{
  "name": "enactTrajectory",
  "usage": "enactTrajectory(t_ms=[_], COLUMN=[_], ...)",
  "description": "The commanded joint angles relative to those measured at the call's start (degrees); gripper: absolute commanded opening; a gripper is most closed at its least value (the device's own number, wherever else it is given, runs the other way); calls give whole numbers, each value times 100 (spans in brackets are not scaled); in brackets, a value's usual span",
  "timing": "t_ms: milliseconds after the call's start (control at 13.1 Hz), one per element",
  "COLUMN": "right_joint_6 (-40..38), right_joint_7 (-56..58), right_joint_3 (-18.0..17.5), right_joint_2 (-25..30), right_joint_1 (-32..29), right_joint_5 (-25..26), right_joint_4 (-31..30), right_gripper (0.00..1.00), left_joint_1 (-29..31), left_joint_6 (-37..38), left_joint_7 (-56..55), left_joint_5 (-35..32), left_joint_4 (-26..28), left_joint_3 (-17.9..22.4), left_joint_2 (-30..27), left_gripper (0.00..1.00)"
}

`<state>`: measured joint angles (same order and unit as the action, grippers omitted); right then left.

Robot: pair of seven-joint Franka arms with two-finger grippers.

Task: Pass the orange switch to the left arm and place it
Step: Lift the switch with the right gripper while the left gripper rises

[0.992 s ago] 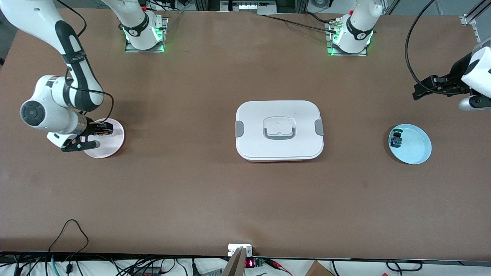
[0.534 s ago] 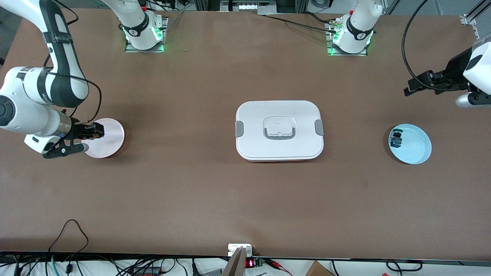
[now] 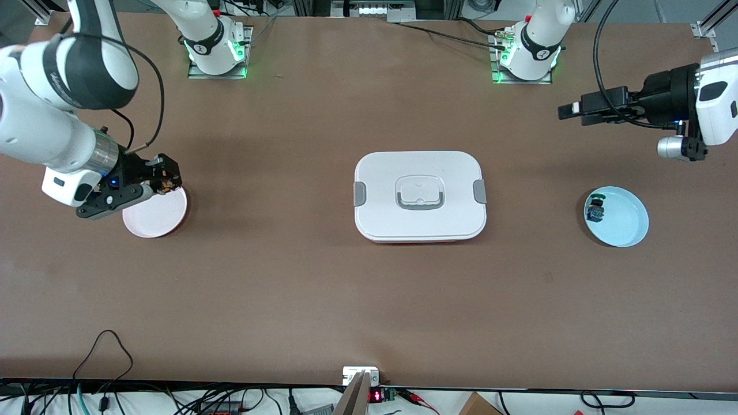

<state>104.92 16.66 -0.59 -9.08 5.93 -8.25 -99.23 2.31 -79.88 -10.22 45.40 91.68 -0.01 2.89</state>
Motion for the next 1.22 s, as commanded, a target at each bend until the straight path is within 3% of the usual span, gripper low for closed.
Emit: enactTrajectory(t_ms=[0, 229, 458, 610, 992, 1145], right_joint_6=[-244, -138, 449, 678, 767, 767], right_joint_7=[432, 1251, 2049, 2908, 5106, 6116], right_joint_3=[-98, -424, -661, -732, -741, -732], right_joint_2=[81, 214, 214, 179, -67, -243], right_joint_1=[232, 268, 531, 706, 971, 1137], right_joint_5=[-553, -1606, -3361, -4462, -6098, -6931], right_joint_4=[413, 597, 650, 624, 501, 475], right_gripper=[0, 0, 0, 0, 1, 1], left_joint_1=[173, 208, 130, 94, 77, 59], left_joint_6=[34, 51, 7, -28, -1370, -2229], left_joint_7=[-33, -59, -41, -50, -103, -103], left_joint_5=[1176, 2198, 3191, 3535, 4483, 4565], left_joint_4=[349, 789, 1255, 1274, 1256, 1247], left_joint_3=[-25, -25, -51, -200, -1078, -1657], left_joint_2=[36, 177, 335, 466, 538, 494], left_gripper=[100, 100, 100, 100, 100, 100])
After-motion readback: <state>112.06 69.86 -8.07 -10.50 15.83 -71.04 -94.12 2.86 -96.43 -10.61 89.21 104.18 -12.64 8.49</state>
